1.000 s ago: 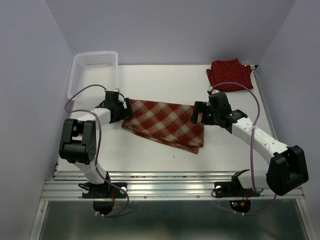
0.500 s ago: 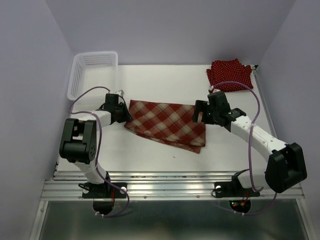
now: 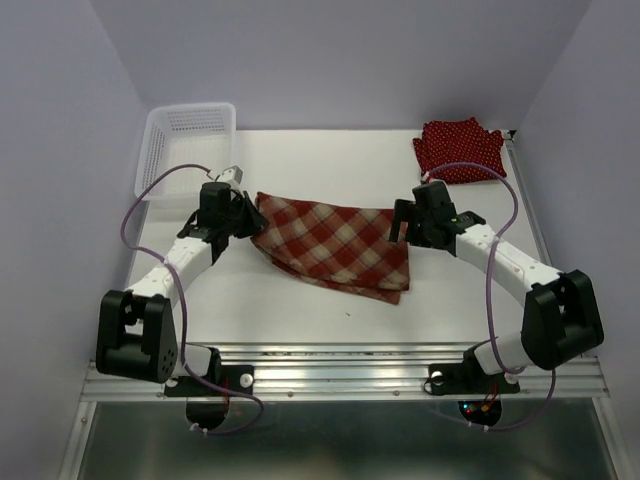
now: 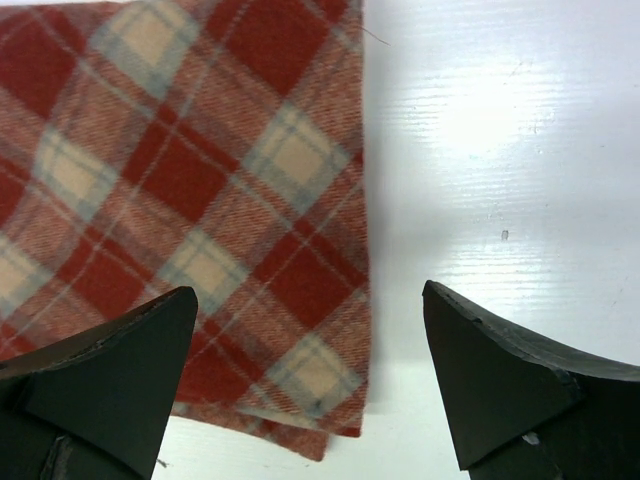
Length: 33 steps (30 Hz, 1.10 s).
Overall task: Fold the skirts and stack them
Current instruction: Fold the skirt
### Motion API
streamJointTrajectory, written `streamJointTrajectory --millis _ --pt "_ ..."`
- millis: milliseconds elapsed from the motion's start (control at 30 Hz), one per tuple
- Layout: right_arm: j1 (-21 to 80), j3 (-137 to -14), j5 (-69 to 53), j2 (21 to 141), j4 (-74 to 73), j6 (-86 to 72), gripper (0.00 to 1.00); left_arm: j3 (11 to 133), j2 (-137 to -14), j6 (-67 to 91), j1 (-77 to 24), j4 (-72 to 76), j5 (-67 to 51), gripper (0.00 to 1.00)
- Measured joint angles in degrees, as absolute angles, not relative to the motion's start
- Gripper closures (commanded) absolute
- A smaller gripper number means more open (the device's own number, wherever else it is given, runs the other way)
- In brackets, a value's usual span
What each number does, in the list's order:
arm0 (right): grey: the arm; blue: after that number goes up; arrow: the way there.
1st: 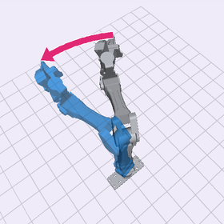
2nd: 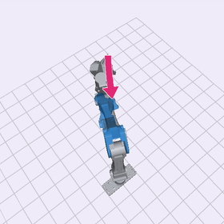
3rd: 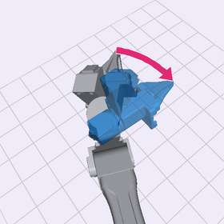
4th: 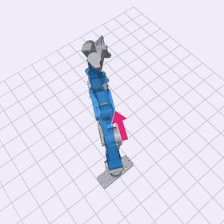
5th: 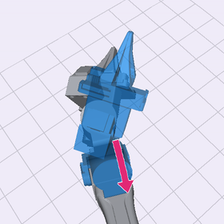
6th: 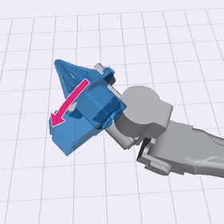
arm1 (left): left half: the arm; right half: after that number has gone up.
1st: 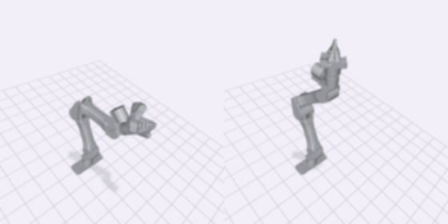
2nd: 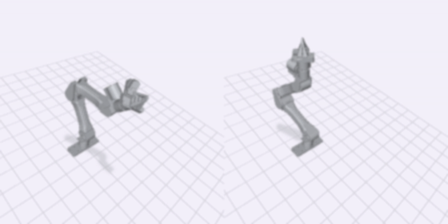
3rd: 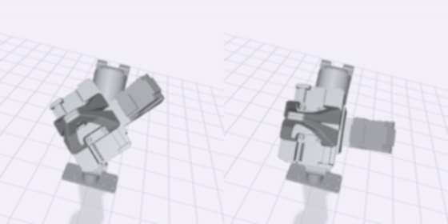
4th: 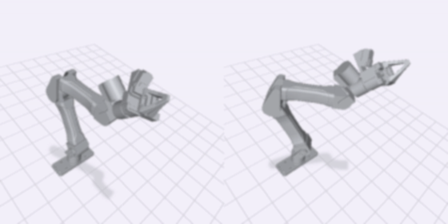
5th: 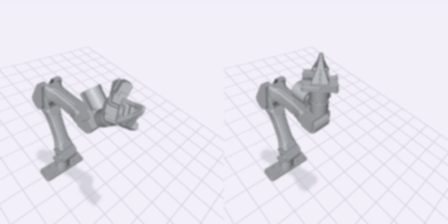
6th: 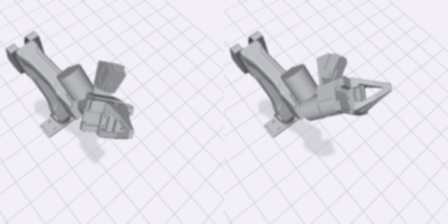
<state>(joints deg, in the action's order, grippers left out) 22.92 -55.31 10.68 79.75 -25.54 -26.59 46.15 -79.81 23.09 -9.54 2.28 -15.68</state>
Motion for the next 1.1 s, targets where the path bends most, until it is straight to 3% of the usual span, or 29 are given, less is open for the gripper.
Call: streamJointTrajectory --millis 133,233,467,767,867,1100 --pt "21.50 -55.42 8.78 83.09 -25.47 -26.52 0.03 46.15 -73.73 24.58 -11.27 1.65 -14.63 1.00" --pt "21.08 -55.42 7.11 84.75 -25.19 -26.37 0.16 46.15 -70.72 25.10 -13.06 0.21 -13.28 1.00" --pt "20.97 -55.42 1.83 86.39 -22.22 -25.69 0.36 48.90 -69.19 26.09 -18.72 -4.95 -8.54 1.00" --pt "20.03 -55.27 1.37 93.21 -19.16 -25.21 0.41 54.26 -69.19 26.24 -21.65 -10.13 -3.46 1.00" --pt "19.81 -54.54 -0.08 95.24 -17.47 -24.75 0.59 55.44 -69.19 26.22 -21.65 -11.22 -2.76 1.00" --pt "19.42 -50.46 -6.74 94.74 -10.76 -25.10 0.68 58.81 -70.15 26.09 -23.49 -12.91 -2.04 1.00"
